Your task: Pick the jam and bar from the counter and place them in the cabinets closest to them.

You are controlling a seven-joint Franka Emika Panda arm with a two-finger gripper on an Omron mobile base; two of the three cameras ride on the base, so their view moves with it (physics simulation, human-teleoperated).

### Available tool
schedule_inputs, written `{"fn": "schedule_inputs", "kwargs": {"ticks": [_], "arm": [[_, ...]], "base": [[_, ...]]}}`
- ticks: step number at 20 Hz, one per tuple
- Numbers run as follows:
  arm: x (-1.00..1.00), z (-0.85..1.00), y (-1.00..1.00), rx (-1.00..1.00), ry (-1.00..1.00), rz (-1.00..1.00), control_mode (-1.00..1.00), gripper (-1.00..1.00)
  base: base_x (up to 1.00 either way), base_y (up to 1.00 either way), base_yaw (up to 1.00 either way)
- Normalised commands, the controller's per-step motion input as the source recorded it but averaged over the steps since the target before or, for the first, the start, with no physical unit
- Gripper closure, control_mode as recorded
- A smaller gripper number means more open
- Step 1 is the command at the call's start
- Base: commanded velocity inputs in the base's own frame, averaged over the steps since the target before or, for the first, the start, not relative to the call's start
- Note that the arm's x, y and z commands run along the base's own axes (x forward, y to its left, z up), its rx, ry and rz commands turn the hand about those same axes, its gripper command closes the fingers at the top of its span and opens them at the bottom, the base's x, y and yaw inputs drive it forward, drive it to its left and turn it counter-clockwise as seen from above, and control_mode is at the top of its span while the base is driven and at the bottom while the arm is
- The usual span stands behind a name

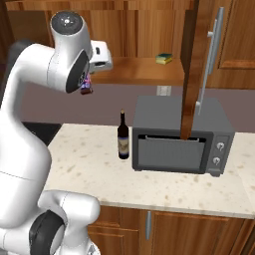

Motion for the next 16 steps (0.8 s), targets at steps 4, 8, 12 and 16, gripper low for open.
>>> {"fn": "schedule_inputs", "kwargs": {"ticks": [4, 8, 12, 16], "arm": [[0.41, 0.00, 0.00, 0.00, 0.00, 0.02, -1.00, 1.00], [0.51, 0.00, 0.00, 0.00, 0.00, 0.01, -1.00, 1.00], [0.54, -0.05, 0.00, 0.00, 0.00, 0.01, -1.00, 1.00], [0.67, 0.00, 0.00, 0.00, 0.00, 0.00, -1.00, 1.00]], "base": [[0.00, 0.00, 0.00], [0.00, 0.00, 0.00], [0.00, 0.00, 0.00], [0.00, 0.00, 0.00]]}}
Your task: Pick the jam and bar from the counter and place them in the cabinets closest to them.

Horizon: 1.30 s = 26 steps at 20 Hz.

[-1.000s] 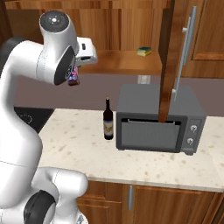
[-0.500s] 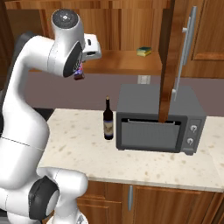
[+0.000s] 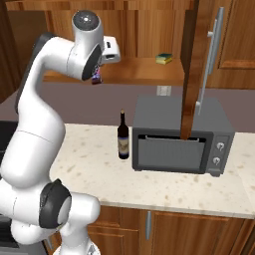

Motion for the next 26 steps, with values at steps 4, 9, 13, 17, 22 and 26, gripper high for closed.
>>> {"fn": "schedule_inputs", "kwargs": {"ticks": [4, 9, 13, 17, 22, 26], "arm": [[0.80, 0.00, 0.00, 0.00, 0.00, 0.00, -1.00, 1.00], [0.76, 0.00, 0.00, 0.00, 0.00, 0.00, -1.00, 1.00], [0.55, 0.00, 0.00, 0.00, 0.00, 0.00, -1.00, 1.00], [0.46, 0.00, 0.00, 0.00, -0.01, 0.00, -1.00, -1.00], [0.44, 0.00, 0.00, 0.00, -0.04, 0.00, -1.00, -1.00], [0.48, 0.00, 0.00, 0.00, -0.06, 0.00, -1.00, -1.00]], "base": [[0.00, 0.00, 0.00], [0.00, 0.00, 0.00], [0.00, 0.00, 0.00], [0.00, 0.00, 0.00], [0.00, 0.00, 0.00], [0.00, 0.00, 0.00]]}}
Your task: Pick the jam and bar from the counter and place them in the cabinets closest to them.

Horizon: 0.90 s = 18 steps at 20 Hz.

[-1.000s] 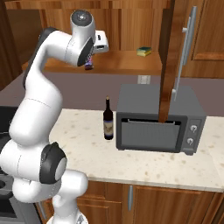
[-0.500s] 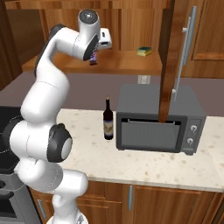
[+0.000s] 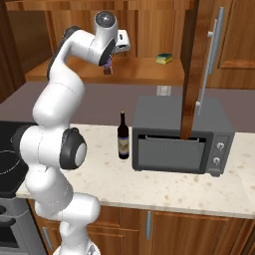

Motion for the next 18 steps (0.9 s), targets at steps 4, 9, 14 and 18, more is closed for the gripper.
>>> {"fn": "schedule_inputs", "kwargs": {"ticks": [4, 9, 14, 18], "arm": [[-0.18, 0.00, 0.00, 0.00, -0.02, 0.00, -1.00, -1.00], [-0.93, -0.13, 0.00, -0.01, -0.06, 0.03, -1.00, -1.00], [-1.00, -0.37, 0.01, -0.05, -0.12, 0.00, -1.00, -1.00], [-1.00, -0.26, 0.12, -0.04, -0.16, 0.00, -1.00, -1.00]], "base": [[0.00, 0.00, 0.00], [0.00, 0.00, 0.00], [0.00, 0.00, 0.00], [0.00, 0.00, 0.00]]}}
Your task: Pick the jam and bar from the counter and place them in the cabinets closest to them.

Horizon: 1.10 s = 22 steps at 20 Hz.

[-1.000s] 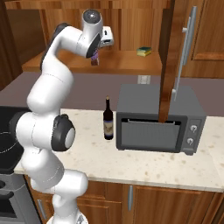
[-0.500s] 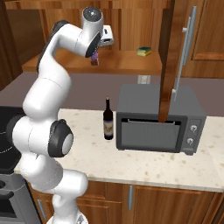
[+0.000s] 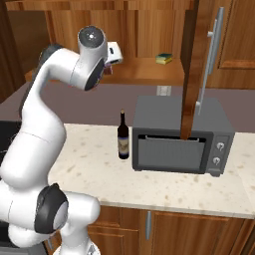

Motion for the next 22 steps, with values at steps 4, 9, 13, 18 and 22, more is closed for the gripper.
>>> {"fn": "schedule_inputs", "kwargs": {"ticks": [4, 9, 13, 18, 22], "arm": [[-1.00, -0.08, 0.03, 0.00, -0.20, 0.00, -1.00, -1.00], [-0.99, 0.00, -0.04, 0.00, -0.19, -0.03, -1.00, -1.00], [-0.99, 0.00, -0.06, -0.02, -0.30, -0.03, -1.00, -1.00], [-0.85, -0.01, -0.14, -0.01, -0.27, -0.05, -1.00, -1.00], [-0.88, 0.01, -0.15, 0.00, -0.26, -0.08, -1.00, -1.00]], "base": [[0.00, 0.00, 0.00], [0.00, 0.00, 0.00], [0.00, 0.00, 0.00], [0.00, 0.00, 0.00], [0.00, 0.00, 0.00]]}}
